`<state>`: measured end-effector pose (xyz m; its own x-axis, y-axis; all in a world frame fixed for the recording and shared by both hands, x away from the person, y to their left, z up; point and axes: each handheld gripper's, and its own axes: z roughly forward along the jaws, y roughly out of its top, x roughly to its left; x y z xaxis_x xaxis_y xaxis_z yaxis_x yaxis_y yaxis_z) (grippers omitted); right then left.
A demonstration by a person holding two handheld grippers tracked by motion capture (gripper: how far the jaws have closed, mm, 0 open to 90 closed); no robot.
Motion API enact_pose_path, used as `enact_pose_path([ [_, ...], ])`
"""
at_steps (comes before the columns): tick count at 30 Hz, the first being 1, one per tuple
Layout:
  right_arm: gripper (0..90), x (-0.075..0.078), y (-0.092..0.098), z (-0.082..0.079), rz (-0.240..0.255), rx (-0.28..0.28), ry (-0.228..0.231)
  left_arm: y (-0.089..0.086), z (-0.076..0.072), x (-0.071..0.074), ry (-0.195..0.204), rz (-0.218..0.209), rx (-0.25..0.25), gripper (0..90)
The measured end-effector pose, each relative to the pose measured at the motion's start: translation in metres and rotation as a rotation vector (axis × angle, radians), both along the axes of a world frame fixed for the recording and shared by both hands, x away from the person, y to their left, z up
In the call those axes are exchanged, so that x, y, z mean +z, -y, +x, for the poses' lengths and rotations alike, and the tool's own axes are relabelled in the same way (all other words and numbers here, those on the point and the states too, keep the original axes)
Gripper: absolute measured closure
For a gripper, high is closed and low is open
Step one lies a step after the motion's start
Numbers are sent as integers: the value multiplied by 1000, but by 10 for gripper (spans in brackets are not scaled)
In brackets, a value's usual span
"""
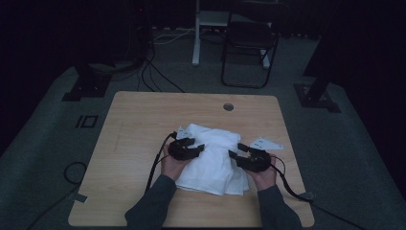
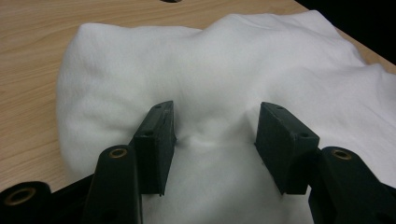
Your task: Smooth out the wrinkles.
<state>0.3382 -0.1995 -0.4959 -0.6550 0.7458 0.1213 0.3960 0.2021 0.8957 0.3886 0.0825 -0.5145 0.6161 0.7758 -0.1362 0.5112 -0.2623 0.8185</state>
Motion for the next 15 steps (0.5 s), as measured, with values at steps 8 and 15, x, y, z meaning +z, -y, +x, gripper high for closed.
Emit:
enact_pose_path([
  [8, 467, -35, -40, 9, -277, -13, -35, 3, -4, -3, 14, 0, 22, 469],
  [15, 471, -56, -44, 34, -279, -36, -92, 6, -6, -8, 29, 17, 56, 464],
])
